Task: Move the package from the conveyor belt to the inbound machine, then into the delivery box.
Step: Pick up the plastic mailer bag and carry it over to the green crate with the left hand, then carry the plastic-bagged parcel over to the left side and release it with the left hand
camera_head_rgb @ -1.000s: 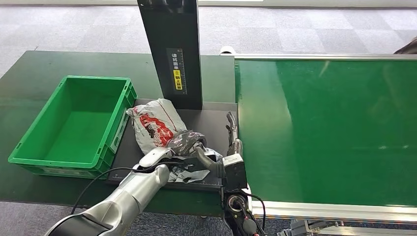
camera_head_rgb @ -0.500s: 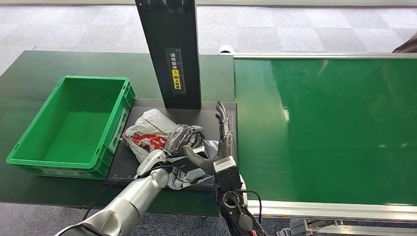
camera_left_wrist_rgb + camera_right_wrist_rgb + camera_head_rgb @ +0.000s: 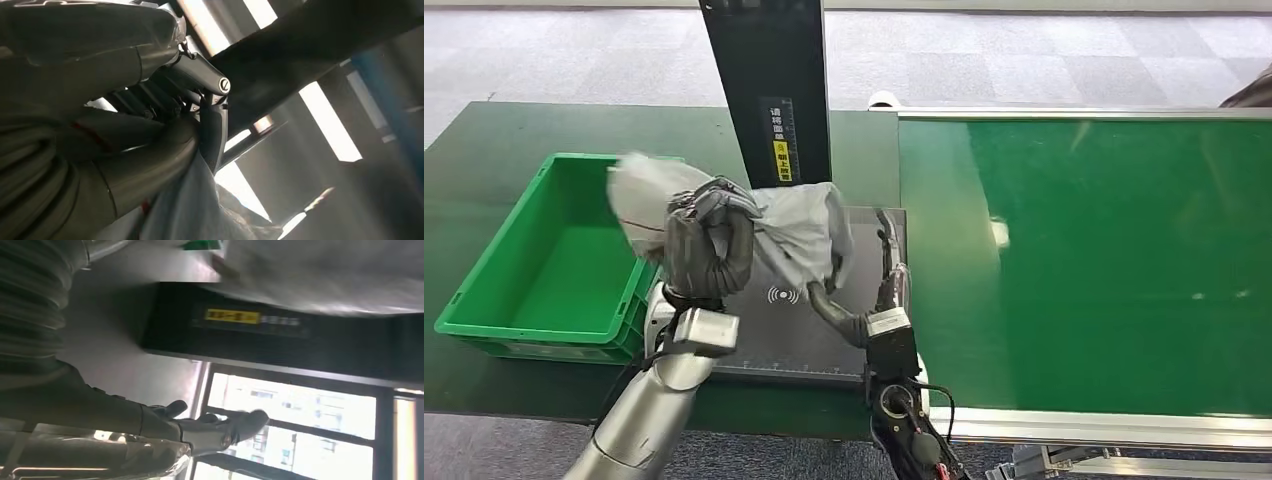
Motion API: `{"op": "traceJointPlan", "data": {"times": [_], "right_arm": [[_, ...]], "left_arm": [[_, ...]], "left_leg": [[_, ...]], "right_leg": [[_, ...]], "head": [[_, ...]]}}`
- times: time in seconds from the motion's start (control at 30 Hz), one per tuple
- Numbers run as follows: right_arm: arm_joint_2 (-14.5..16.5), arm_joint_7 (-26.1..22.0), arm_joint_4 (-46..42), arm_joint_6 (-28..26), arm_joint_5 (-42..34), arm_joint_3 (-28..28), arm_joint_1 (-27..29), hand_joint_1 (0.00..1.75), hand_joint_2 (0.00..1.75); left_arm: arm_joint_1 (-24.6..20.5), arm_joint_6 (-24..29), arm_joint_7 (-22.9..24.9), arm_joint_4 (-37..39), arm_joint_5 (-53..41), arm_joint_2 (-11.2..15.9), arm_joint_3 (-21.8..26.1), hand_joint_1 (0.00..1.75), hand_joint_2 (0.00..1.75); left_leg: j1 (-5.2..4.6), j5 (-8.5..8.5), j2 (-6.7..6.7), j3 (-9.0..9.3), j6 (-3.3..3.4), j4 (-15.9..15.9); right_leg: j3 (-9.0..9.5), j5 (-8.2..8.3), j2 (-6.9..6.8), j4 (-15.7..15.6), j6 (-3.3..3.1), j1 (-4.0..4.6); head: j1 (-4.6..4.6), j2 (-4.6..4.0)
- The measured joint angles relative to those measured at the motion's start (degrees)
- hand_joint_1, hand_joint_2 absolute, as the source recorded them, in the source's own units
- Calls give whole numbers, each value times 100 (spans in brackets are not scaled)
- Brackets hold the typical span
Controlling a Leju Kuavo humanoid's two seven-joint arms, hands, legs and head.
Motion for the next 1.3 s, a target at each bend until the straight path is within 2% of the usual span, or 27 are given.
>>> {"op": "traceJointPlan", "data": {"times": [0.2, 0.37, 0.5, 0.67, 0.83, 0.93, 1.1, 1.17, 1.3], "right_arm": [[42, -1, 324, -22, -111, -229, 110, 0, 175], [48, -1, 497, -62, -225, -226, 97, 0, 175], [52, -5, 587, -94, -271, -213, 83, 0, 175], [56, -4, 650, -68, -302, -171, 69, 0, 175], [52, -15, 510, -17, -158, -163, 135, 0, 175], [30, -22, -40, -9, 147, -196, 331, 0, 175], [-25, -28, -1207, -53, 391, -293, 714, 0, 175], [-32, -28, -1532, -63, 419, -333, 812, 0, 175], [-38, -28, -1997, -64, 495, -399, 971, 0, 175]], "left_arm": [[52, 705, -119, -1138, -51, 10, -6, 175, 175], [222, 780, -101, -1720, -646, -129, 228, 175, 175], [168, 788, -89, -1659, -709, -261, 576, 175, 175], [-345, 803, -95, -524, -594, -320, 1133, 175, 175], [-1264, 812, -91, 1345, -716, -239, 1807, 175, 175], [-1857, 815, 31, 2486, -1267, -173, 2285, 175, 175], [-2488, 817, 626, 3721, -2295, -82, 3029, 175, 175], [-2616, 818, 811, 4004, -2506, -57, 3193, 175, 175], [-2860, 820, 1582, 4455, -3278, -27, 3414, 175, 175]], "left_leg": [[-3, -2, -6, 2, 0, 0], [-1, -1, -6, 2, 0, 0], [-1, 0, -7, 5, 0, 0], [-1, 7, -8, 10, 2, 0], [0, 15, -8, 10, 2, 0], [1, 15, -8, 9, 1, 0], [0, 14, -6, 3, 1, 0], [0, 14, -7, 2, 1, 0], [0, 14, -6, 1, 1, 0]], "right_leg": [[0, 2, -2, -1, -2, -1], [1, 1, -2, 0, -3, 1], [3, 1, -4, -1, -3, 1], [9, 5, -10, 0, -6, 1], [8, 12, -10, 2, -10, 3], [6, 12, -10, 3, -10, 3], [-2, 11, -8, 3, -10, 3], [-3, 11, -9, 3, -10, 3], [-3, 11, -9, 3, -10, 3]], "head": [[0, 0], [1, 0], [-1, 0], [-1, 0], [0, 0], [0, 0], [1, 0], [2, 0], [1, 0]]}}
